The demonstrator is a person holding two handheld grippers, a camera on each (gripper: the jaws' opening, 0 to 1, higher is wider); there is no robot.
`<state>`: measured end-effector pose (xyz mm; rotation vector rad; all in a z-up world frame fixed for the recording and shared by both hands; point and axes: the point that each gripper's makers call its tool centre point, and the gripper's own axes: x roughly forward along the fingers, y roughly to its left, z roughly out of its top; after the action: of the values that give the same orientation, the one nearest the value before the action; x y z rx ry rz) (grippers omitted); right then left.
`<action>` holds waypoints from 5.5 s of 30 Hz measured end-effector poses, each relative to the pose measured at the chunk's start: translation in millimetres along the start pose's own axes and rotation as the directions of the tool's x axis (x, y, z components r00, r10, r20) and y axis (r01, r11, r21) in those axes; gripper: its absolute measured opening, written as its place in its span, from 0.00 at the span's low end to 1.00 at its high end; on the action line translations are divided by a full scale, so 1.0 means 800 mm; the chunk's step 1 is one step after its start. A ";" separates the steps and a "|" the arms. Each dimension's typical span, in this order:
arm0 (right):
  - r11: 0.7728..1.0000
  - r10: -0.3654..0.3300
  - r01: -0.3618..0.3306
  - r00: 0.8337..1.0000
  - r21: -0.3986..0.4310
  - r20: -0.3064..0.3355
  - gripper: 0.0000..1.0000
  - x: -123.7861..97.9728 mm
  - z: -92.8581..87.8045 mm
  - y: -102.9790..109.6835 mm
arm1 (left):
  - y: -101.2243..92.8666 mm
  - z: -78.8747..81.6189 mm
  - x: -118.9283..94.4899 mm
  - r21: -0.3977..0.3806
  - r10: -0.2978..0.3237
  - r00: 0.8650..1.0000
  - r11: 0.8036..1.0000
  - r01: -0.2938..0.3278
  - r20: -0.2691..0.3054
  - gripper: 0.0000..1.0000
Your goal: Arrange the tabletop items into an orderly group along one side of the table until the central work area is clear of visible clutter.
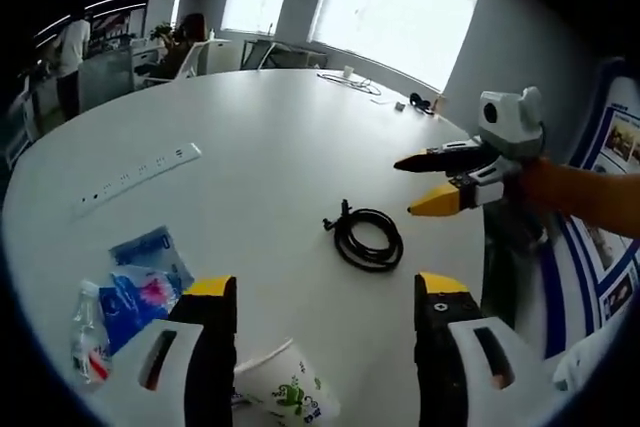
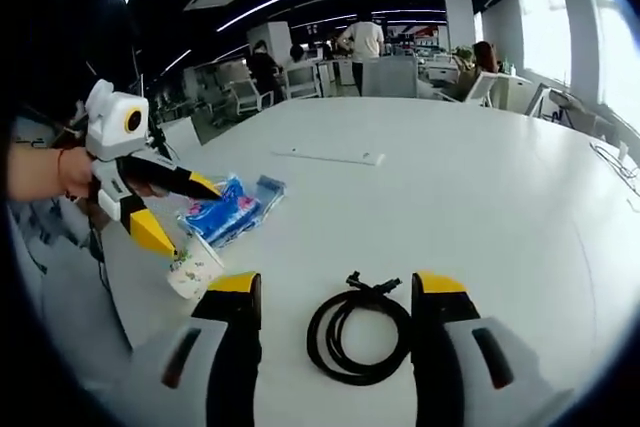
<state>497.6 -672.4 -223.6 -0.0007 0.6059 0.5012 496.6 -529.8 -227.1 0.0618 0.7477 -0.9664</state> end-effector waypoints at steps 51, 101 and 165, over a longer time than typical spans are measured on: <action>0.938 0.260 -0.258 0.965 -0.232 -0.022 0.56 0.081 0.089 0.136 | 0.096 -0.073 -0.205 -0.181 0.299 0.950 0.943 -0.279 0.090 0.75; 0.797 0.478 -0.521 0.853 -0.305 -0.210 0.49 0.259 0.075 0.198 | 0.151 -0.128 -0.249 -0.355 0.383 0.919 0.876 -0.328 0.095 0.75; 0.686 0.585 -0.653 0.757 -0.321 -0.291 0.00 0.316 0.053 0.215 | 0.155 -0.152 -0.235 -0.397 0.370 0.926 0.864 -0.311 0.079 0.72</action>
<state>622.0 -400.7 -301.9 -0.2440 0.6500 1.3100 460.6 -276.8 -239.0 -0.2112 0.7389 -0.4689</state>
